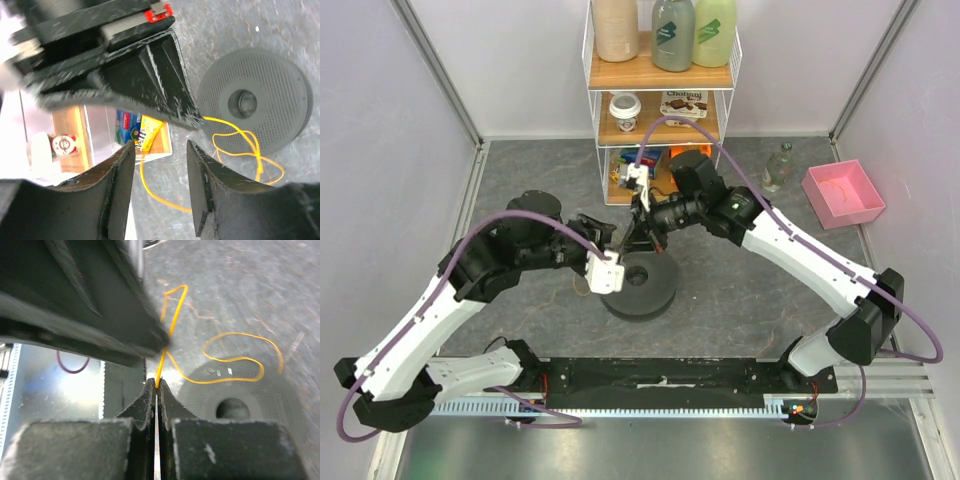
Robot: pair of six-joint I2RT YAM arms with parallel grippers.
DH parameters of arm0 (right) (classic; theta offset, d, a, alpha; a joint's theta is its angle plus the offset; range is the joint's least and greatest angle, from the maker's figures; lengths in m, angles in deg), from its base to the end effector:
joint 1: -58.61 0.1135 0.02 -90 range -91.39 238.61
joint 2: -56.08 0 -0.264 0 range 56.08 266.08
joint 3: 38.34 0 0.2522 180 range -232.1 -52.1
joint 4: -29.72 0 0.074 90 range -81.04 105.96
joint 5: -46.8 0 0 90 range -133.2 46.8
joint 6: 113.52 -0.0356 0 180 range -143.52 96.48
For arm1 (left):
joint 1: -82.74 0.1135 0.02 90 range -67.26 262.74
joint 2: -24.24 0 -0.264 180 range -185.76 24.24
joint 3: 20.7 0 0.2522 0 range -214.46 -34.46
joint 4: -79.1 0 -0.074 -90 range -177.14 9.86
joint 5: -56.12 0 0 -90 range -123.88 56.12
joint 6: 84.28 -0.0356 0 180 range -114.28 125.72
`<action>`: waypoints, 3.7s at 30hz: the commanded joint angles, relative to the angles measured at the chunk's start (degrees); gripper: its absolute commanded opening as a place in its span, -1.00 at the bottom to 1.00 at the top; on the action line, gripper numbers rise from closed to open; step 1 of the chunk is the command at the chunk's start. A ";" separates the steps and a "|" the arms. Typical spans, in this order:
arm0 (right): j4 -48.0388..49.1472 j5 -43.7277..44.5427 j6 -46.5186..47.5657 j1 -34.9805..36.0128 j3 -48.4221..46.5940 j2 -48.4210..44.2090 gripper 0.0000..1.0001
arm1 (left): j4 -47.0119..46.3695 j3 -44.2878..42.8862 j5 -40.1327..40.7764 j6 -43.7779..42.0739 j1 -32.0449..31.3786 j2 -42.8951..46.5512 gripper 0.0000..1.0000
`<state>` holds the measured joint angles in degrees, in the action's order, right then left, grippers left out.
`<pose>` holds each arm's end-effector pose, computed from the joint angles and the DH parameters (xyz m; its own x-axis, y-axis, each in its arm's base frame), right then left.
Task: Wrap the cables
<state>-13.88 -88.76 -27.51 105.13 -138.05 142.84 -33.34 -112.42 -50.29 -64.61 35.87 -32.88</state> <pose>0.2127 0.2613 0.3832 -0.4147 -0.3665 -0.8329 -0.9040 0.0617 0.4230 0.1123 -0.1346 0.4196 0.6866 0.5883 -0.4272 0.6404 -0.2114 0.7384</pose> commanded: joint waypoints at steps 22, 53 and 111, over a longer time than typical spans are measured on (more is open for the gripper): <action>-16.92 39.55 9.46 -24.99 14.59 -36.58 -1.00 | -21.99 9.22 -5.89 43.70 12.42 -4.84 -0.05; -3.55 47.09 -6.64 -25.43 7.90 -32.09 -1.00 | -30.14 21.97 -10.06 29.53 11.45 -17.57 -0.05; -2.67 75.88 -6.30 -25.43 20.39 -35.79 -1.00 | -75.61 47.63 79.25 28.66 -35.83 -34.37 -0.43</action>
<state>-18.30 -12.37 -34.20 79.71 -117.38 107.43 -106.93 -64.59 27.55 -35.06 -0.96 -70.28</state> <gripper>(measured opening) 0.010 0.440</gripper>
